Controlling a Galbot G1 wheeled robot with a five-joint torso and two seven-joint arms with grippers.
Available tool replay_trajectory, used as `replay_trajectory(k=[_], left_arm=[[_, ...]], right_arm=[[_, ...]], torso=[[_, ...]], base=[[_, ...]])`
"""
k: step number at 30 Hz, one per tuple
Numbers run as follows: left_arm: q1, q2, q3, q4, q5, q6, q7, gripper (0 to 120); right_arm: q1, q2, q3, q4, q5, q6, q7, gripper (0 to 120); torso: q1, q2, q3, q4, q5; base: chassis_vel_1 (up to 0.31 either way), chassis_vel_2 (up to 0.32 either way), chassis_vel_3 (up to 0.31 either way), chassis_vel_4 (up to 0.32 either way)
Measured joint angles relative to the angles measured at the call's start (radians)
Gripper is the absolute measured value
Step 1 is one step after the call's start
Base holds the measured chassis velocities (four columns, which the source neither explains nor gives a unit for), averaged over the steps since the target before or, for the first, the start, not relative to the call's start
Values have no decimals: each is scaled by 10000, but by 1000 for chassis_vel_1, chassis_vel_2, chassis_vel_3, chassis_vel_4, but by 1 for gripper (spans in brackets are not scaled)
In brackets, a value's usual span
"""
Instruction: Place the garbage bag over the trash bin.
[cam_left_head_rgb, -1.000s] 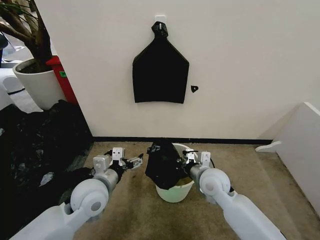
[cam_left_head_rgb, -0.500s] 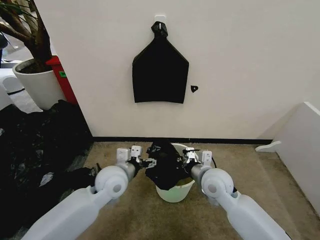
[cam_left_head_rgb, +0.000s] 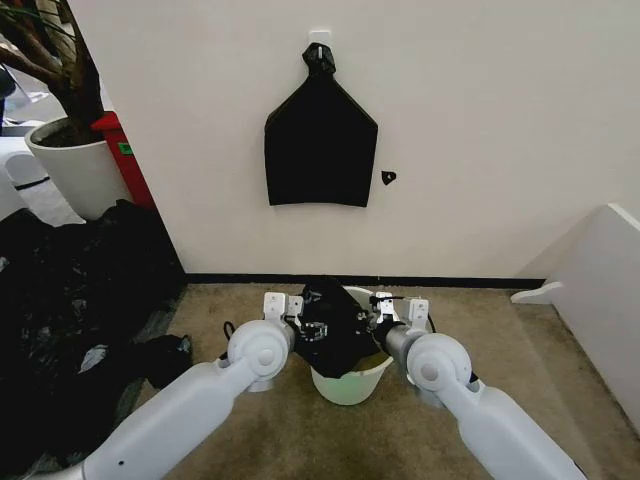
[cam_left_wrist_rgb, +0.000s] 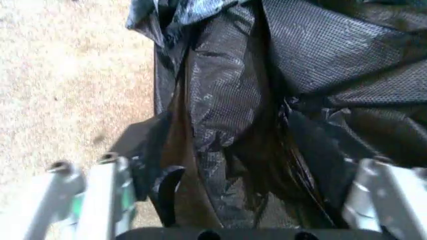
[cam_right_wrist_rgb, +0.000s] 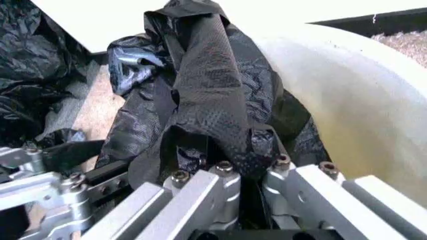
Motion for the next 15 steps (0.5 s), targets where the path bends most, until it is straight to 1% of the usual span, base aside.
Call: replay_trajectory(k=[2,3,4,5,6,7,8,9,10,12,13,14,15], left_arm=[[-46,-126,-8,66,-330,93,-411,56],[-50,-142,-14,72,-387,114,-494,53],[-50,-142,-14,72,-387,114,-494,53],[-58,-165,-26,94,-466,152,-617,48],[-60,-173,-30,105,-483,163,-652,48],[-66,-220,-41,172,-522,189,-785,40],[-68,-239,-42,197,-529,196,-826,39],[-75,-320,-45,326,-534,232,-960,32],[-80,-368,-49,419,-527,245,-1005,27],[-85,-397,-49,466,-517,249,-1017,25],[-100,-459,-52,569,-494,255,-1025,19],[-104,-473,-52,591,-489,254,-1025,17],[-127,-531,-55,695,-471,255,-1033,12]], right_arm=[[0,-3,15,-1,101,3,4,0],[1,-6,23,-2,139,3,6,0],[1,-6,23,-2,139,3,6,0],[1,-11,39,-8,185,4,6,0],[1,-14,46,-13,198,6,6,0],[0,-23,59,-26,223,10,4,0],[-2,-25,63,-29,229,11,3,0],[-23,-32,92,-39,254,14,2,0],[-43,-38,110,-46,261,16,1,0],[-56,-42,120,-47,266,17,1,0],[-87,-67,142,-49,278,21,-5,0],[-93,-73,146,-49,279,22,-8,0],[-113,-99,160,-49,285,31,-21,0]], torso=[[0,0,0,-1,0],[0,0,0,0,0],[0,0,0,0,0],[0,0,-1,0,0],[0,0,-1,0,0],[0,0,0,1,1],[0,0,-1,1,0],[0,0,-1,0,-1],[0,0,-1,0,-1],[0,0,-1,0,-1],[0,0,-1,0,-1],[0,0,-1,0,-1],[0,0,-1,1,-1]], base=[[0,0,0,0],[0,0,0,0],[0,0,0,0],[0,0,0,0],[0,0,0,0],[0,0,0,0],[0,0,0,0],[0,0,0,0],[0,0,0,0],[0,0,0,0],[0,0,0,0],[0,0,0,0],[0,0,0,0]])
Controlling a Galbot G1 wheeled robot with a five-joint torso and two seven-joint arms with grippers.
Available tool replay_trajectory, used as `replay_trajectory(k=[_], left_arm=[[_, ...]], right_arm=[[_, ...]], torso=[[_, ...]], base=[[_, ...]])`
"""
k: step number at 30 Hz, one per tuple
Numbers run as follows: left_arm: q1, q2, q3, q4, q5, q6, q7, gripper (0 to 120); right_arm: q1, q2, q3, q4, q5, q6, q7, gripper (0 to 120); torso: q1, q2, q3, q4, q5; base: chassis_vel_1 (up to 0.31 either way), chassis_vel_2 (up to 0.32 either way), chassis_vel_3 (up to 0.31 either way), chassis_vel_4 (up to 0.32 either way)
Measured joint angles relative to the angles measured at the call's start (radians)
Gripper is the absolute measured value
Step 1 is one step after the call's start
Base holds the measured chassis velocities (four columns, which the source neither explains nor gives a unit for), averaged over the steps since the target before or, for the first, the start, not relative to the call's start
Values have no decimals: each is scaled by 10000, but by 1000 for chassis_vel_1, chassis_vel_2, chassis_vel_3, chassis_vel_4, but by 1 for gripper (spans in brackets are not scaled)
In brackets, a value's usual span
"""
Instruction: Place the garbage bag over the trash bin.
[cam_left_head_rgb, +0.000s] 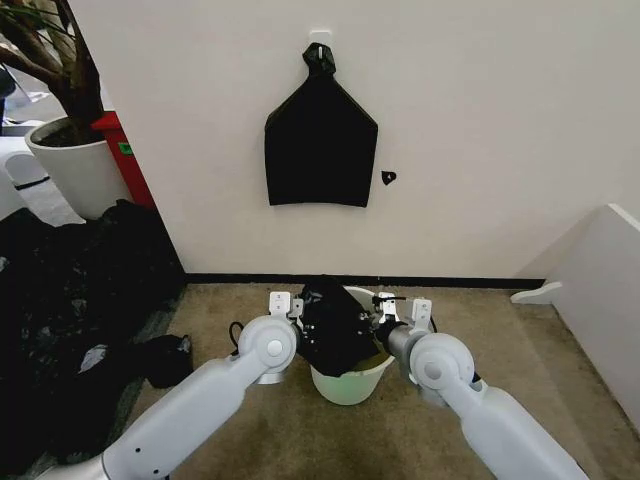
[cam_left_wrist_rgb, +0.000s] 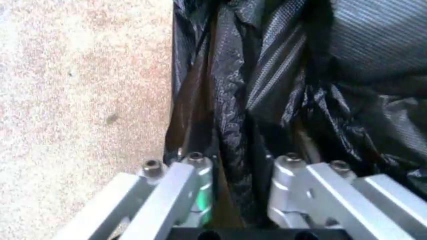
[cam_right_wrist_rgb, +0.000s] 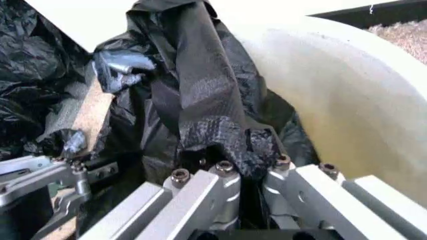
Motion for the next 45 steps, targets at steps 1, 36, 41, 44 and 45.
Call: replay_trajectory(k=[1,36,41,44,45], left_arm=[[-18,-37,-2,79,24,-2,0,8],[6,1050,-615,-2264,1454,-2940,1162,5],[24,1697,-952,-2676,1716,-3234,1562,5],[154,1938,-1209,-2740,1929,-3393,1874,5],[195,1991,-1273,-2771,1990,-3469,1973,5]], right_arm=[[-8,-13,8,0,12,6,-5,0],[-923,-1037,1201,3452,449,767,712,0],[-1168,-1238,1882,4144,713,795,744,0],[-1471,-1378,2368,4304,820,794,708,0],[-1566,-1423,2515,4304,836,792,683,0]], torso=[[0,0,0,-1,0],[0,0,1,-1,-2],[0,0,0,0,-3],[0,0,0,-1,-2],[0,0,0,1,-2]], base=[[0,0,0,0],[0,0,0,0],[0,0,0,0],[0,0,0,0],[0,0,0,0]])
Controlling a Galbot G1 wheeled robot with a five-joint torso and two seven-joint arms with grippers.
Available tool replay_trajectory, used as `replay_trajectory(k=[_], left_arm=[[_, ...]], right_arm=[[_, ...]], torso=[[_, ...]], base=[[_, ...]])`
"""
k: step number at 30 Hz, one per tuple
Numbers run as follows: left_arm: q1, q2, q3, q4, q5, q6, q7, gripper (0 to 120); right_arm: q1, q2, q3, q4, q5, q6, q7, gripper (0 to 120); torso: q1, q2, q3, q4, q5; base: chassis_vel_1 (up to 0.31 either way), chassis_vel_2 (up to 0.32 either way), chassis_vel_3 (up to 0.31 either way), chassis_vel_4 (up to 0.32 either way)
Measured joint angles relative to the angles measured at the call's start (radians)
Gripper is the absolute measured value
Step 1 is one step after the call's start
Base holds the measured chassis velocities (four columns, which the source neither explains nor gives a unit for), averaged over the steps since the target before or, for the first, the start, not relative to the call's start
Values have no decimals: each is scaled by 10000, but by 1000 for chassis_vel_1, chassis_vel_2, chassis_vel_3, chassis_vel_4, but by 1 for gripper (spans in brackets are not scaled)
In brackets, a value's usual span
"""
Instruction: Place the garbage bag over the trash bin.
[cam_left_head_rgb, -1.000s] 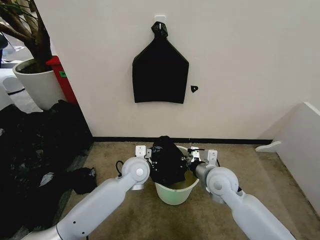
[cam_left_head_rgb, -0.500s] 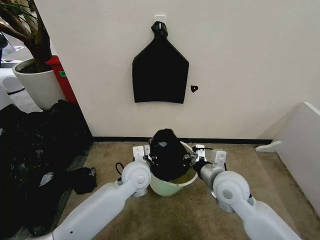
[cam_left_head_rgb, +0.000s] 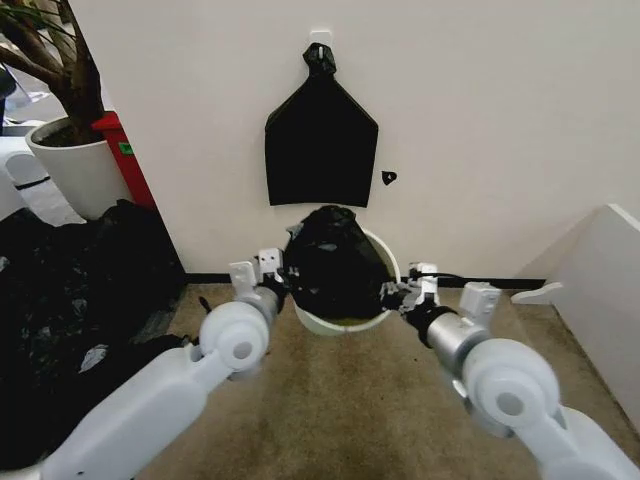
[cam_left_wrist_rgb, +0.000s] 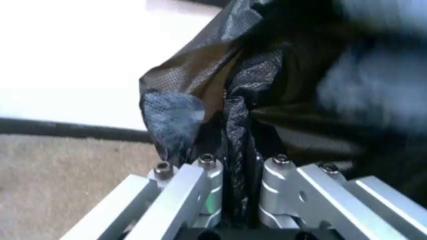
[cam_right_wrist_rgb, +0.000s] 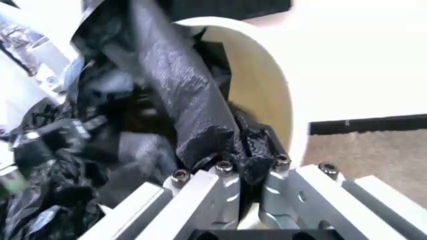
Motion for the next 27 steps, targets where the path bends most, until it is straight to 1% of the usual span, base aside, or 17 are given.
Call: replay_trajectory(k=[2,7,12,14,16,18,22,24,27], left_arm=[[19,23,-32,-26,19,-46,48,5],[142,209,-296,-300,-23,-260,393,5],[441,505,-673,-628,-215,-423,741,5],[486,539,-722,-656,-220,-437,795,5],[704,676,-932,-786,-258,-567,1041,5],[824,749,-1078,-861,-343,-646,1164,5],[905,822,-1161,-925,-390,-710,1277,5],[956,891,-1202,-970,-415,-766,1373,5],[972,902,-1219,-979,-457,-775,1406,5]], right_arm=[[-60,-18,77,-7,25,-5,-18,0],[-386,33,558,-456,649,-119,-117,0],[-547,111,1231,-1323,1205,-308,-484,0],[-559,100,1288,-1383,1270,-323,-528,0],[-592,18,1637,-1850,1778,-537,-950,0],[-542,9,1758,-2369,1962,-628,-1398,0],[-438,20,1759,-2833,1908,-614,-2012,0],[-379,16,1702,-3012,1631,-527,-2654,0],[-460,-9,1745,-2936,1489,-386,-3110,8]], torso=[[0,0,0,0,-1],[0,0,0,-3,0],[0,0,0,-2,2],[0,0,0,-2,2],[0,0,0,-1,-1],[0,0,0,-2,1],[0,0,0,-2,2],[0,0,0,0,3],[0,0,0,1,0]], base=[[0,0,0,0],[0,0,0,0],[0,0,0,0],[0,0,0,0],[0,0,0,0],[0,0,0,0],[0,0,0,0],[0,0,0,0],[0,0,0,0]])
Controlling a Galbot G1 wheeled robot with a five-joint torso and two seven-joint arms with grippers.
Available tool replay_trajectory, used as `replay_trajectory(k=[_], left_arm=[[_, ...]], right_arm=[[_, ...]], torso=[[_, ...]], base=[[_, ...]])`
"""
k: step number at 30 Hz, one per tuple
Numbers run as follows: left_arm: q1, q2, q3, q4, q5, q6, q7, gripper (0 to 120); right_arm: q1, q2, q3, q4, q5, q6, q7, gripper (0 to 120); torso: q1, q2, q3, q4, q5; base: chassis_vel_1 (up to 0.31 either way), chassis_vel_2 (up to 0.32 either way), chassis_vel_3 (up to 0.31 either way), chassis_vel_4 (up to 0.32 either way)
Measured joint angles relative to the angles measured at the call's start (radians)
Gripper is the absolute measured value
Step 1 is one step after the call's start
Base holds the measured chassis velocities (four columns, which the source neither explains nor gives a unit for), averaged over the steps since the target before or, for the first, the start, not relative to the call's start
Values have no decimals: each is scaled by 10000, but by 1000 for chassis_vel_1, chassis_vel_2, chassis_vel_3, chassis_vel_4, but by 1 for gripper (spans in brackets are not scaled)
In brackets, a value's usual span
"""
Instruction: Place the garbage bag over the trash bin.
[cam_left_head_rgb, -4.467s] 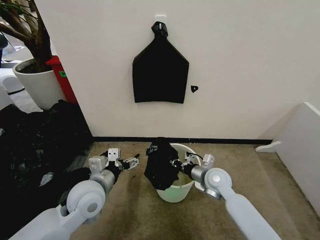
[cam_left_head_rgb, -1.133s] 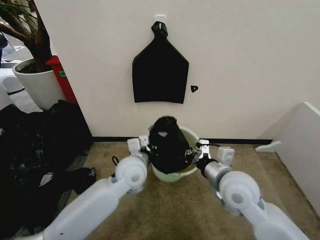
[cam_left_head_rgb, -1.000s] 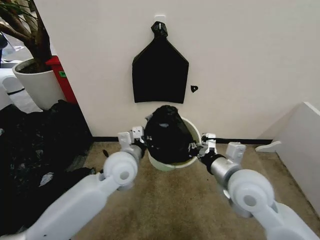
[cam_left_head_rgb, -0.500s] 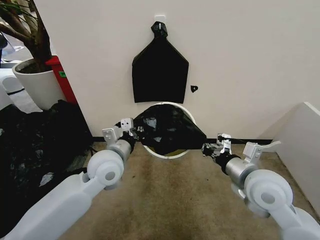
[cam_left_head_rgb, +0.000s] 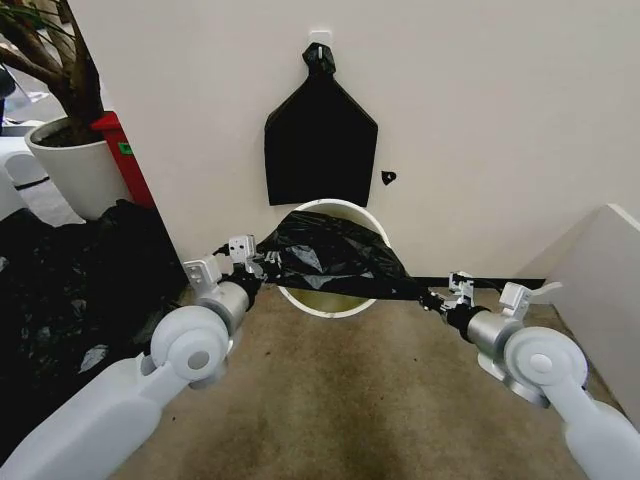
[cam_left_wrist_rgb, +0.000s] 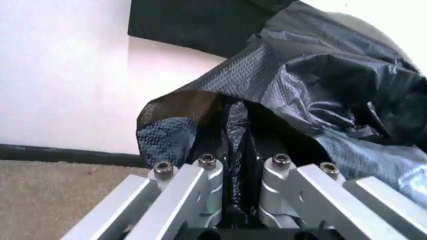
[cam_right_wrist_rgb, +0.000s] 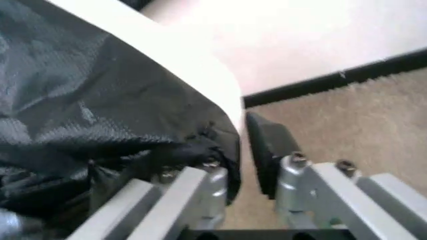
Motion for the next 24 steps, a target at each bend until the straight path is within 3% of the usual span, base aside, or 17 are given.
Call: replay_trajectory(k=[5,9,15,17,21,24], left_arm=[[79,6,-145,221,221,104,-163,5],[291,86,-368,258,337,179,-335,5],[306,102,-456,354,416,327,-599,5],[305,104,-461,354,412,329,-619,5],[335,203,-670,235,125,313,-796,5],[359,270,-707,127,29,259,-792,5]], right_arm=[[-761,-398,325,922,-1424,372,-704,27],[-859,-686,342,1505,-1943,439,-819,38],[-961,-1304,620,2785,-2893,769,-1016,64],[-964,-1333,646,2818,-2901,769,-1029,66],[-1017,-1608,953,2571,-2620,727,-1074,86],[-1011,-1600,968,2039,-2335,708,-1101,94]], torso=[[0,0,-1,-11,0],[0,0,0,-2,-1],[0,0,-1,-5,-2],[0,1,-1,-5,-2],[0,0,-1,-1,-2],[0,1,0,-2,2]], base=[[0,0,0,0],[0,0,0,0],[0,0,0,0],[0,0,0,0],[0,0,0,0],[0,0,0,0]])
